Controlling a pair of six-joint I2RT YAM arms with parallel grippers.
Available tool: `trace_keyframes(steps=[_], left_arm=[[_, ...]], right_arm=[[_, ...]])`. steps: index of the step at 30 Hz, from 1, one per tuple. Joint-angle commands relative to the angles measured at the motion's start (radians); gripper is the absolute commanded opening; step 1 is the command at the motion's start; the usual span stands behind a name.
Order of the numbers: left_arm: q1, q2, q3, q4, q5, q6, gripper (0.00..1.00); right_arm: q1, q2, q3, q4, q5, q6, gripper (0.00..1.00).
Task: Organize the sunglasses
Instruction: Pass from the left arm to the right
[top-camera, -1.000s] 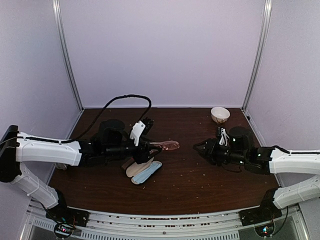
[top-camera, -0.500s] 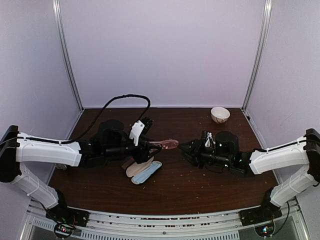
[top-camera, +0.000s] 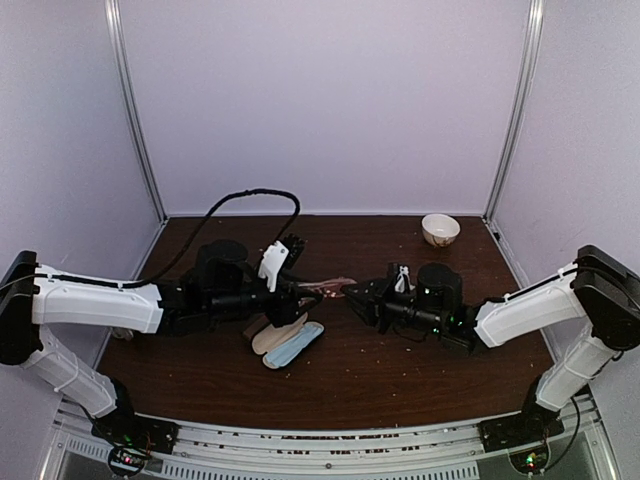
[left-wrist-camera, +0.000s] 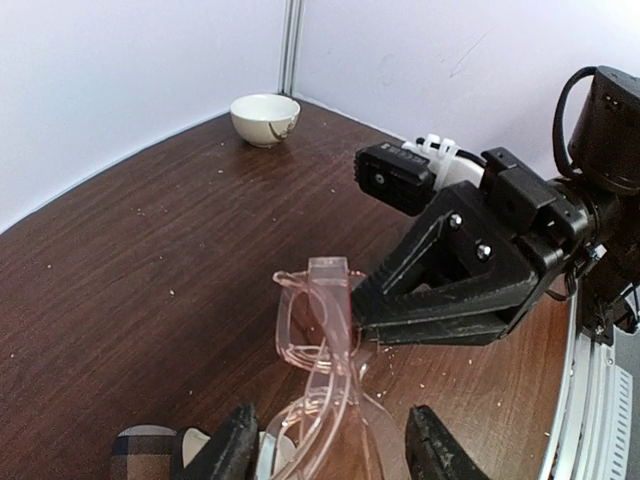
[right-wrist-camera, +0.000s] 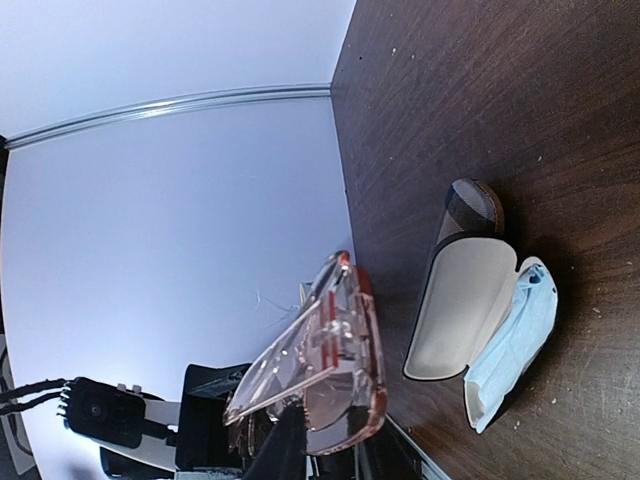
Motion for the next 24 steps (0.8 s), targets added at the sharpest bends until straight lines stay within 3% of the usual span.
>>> trace_keyframes(steps=[1, 8, 13, 24], left_arm=[[0.005, -0.017, -0.008, 0.07, 0.001, -0.006, 0.15], [0.005, -0.008, -0.014, 0.085, 0.017, -0.008, 0.15], [0.005, -0.013, -0.021, 0.087, 0.027, 0.001, 0.18], [0.005, -0.056, -0.05, 0.045, 0.022, 0.029, 0.58]], right_arm=[[0.007, 0.015, 0.025, 0.067, -0.008, 0.024, 0.14], [0.006, 0.036, 0.02, 0.082, 0.006, 0.034, 0.0], [0.005, 0.031, 0.018, 0.079, 0.017, 0.028, 0.0], [-0.025, -0.066, -0.012, -0.032, 0.04, -0.067, 0.0]])
